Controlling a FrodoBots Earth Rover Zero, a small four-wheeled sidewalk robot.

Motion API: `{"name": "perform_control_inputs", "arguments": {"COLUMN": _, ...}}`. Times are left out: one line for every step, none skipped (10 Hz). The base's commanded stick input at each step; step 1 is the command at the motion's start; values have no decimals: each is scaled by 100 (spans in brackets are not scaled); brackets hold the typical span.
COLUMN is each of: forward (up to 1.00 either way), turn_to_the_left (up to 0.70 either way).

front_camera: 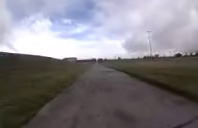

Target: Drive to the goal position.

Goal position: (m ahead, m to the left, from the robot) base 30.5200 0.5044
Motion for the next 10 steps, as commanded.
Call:
{"name": "perform_control_inputs", "arguments": {"forward": 70, "turn_to_the_left": 0}}
{"name": "perform_control_inputs", "arguments": {"forward": 70, "turn_to_the_left": 0}}
{"name": "perform_control_inputs", "arguments": {"forward": 70, "turn_to_the_left": 0}}
{"name": "perform_control_inputs", "arguments": {"forward": 70, "turn_to_the_left": 0}}
{"name": "perform_control_inputs", "arguments": {"forward": 70, "turn_to_the_left": 0}}
{"name": "perform_control_inputs", "arguments": {"forward": 70, "turn_to_the_left": 0}}
{"name": "perform_control_inputs", "arguments": {"forward": 70, "turn_to_the_left": 0}}
{"name": "perform_control_inputs", "arguments": {"forward": 70, "turn_to_the_left": 0}}
{"name": "perform_control_inputs", "arguments": {"forward": 70, "turn_to_the_left": 0}}
{"name": "perform_control_inputs", "arguments": {"forward": 70, "turn_to_the_left": 0}}
